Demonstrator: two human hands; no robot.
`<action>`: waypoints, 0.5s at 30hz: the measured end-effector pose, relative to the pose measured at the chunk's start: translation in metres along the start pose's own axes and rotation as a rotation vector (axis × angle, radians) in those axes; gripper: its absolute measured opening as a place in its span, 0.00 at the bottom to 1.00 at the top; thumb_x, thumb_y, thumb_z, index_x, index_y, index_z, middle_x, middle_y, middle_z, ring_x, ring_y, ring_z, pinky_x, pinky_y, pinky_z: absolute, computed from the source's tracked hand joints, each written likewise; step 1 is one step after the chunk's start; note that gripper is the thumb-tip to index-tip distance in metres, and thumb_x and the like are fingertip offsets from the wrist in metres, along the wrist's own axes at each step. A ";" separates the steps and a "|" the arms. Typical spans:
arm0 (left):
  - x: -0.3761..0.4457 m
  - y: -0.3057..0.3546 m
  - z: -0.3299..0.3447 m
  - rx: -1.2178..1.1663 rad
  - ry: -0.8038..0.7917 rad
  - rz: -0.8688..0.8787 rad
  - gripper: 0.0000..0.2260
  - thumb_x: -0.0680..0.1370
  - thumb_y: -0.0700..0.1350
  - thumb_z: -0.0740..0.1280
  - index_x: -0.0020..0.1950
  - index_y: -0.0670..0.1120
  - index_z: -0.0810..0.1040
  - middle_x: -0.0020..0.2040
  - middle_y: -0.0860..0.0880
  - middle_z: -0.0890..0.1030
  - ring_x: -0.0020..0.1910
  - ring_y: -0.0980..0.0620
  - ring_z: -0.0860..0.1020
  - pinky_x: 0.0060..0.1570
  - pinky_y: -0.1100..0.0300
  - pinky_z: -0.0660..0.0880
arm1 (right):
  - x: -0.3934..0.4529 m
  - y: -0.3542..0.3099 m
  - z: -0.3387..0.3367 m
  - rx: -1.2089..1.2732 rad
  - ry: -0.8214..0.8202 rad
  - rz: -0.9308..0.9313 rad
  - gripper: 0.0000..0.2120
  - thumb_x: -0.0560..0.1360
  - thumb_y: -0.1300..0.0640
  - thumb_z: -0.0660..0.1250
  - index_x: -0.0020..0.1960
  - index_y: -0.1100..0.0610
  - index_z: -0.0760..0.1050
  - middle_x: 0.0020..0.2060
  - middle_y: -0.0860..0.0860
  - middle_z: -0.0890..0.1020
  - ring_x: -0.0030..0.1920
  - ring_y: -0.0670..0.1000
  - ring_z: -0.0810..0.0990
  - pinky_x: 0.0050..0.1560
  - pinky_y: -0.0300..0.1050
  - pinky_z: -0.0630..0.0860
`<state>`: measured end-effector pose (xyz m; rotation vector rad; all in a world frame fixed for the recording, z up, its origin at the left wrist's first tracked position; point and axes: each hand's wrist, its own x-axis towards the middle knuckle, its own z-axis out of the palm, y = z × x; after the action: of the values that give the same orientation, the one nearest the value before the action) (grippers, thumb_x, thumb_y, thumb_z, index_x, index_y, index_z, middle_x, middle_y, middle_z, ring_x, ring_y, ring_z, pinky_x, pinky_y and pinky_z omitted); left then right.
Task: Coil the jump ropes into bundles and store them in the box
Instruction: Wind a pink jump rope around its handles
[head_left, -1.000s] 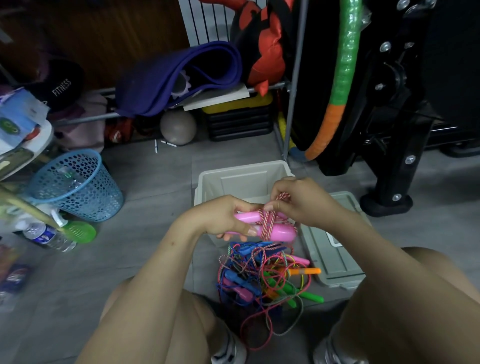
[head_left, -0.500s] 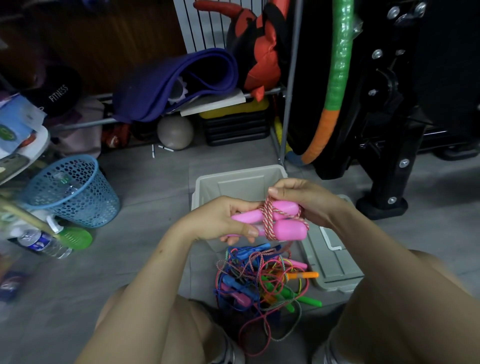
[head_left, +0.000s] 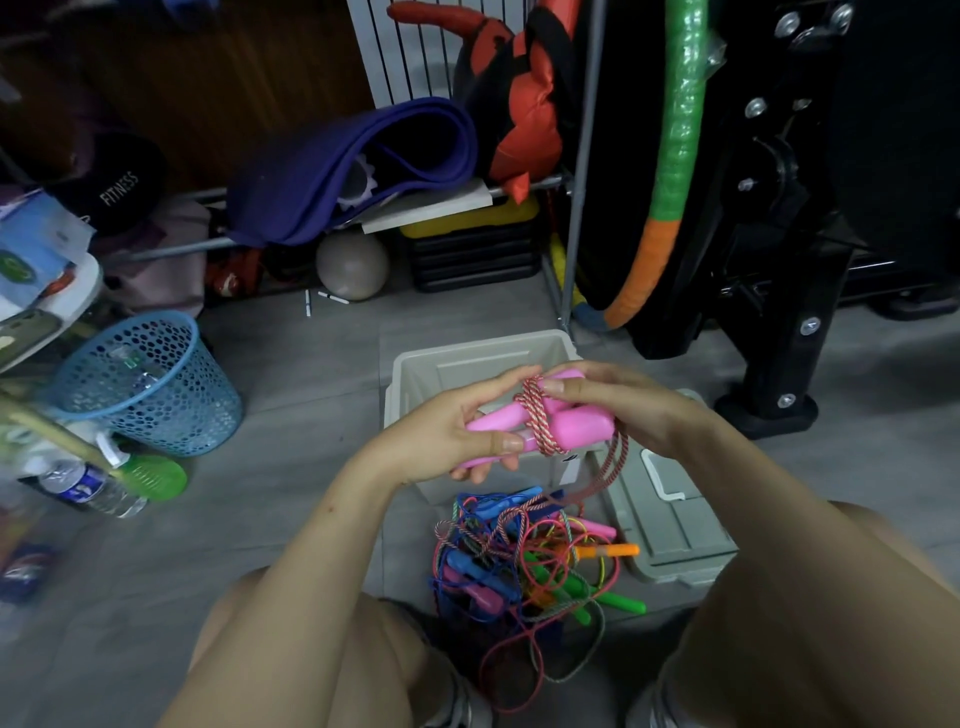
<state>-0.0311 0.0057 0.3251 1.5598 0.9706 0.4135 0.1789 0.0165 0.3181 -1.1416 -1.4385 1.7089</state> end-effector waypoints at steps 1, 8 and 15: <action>0.001 -0.001 0.000 -0.003 0.009 -0.007 0.29 0.76 0.40 0.69 0.70 0.63 0.64 0.36 0.47 0.82 0.24 0.53 0.72 0.23 0.64 0.65 | 0.000 0.000 -0.001 -0.014 -0.008 0.016 0.21 0.65 0.48 0.71 0.53 0.59 0.78 0.47 0.56 0.83 0.47 0.53 0.81 0.50 0.45 0.76; 0.003 -0.003 -0.005 -0.065 0.184 -0.017 0.26 0.74 0.38 0.70 0.70 0.55 0.69 0.34 0.46 0.81 0.23 0.53 0.72 0.20 0.66 0.64 | 0.000 0.007 0.007 -0.078 0.032 0.046 0.15 0.68 0.42 0.69 0.45 0.53 0.79 0.35 0.49 0.80 0.33 0.47 0.69 0.32 0.38 0.62; 0.003 -0.003 -0.014 -0.119 0.434 -0.012 0.20 0.76 0.39 0.69 0.66 0.53 0.73 0.34 0.44 0.80 0.23 0.53 0.70 0.21 0.66 0.64 | 0.002 0.023 0.027 -0.257 0.106 -0.154 0.04 0.78 0.57 0.64 0.50 0.54 0.77 0.36 0.48 0.78 0.33 0.39 0.75 0.37 0.33 0.72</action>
<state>-0.0401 0.0170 0.3250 1.3818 1.2597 0.8089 0.1551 0.0013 0.2961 -1.2006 -1.6670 1.3669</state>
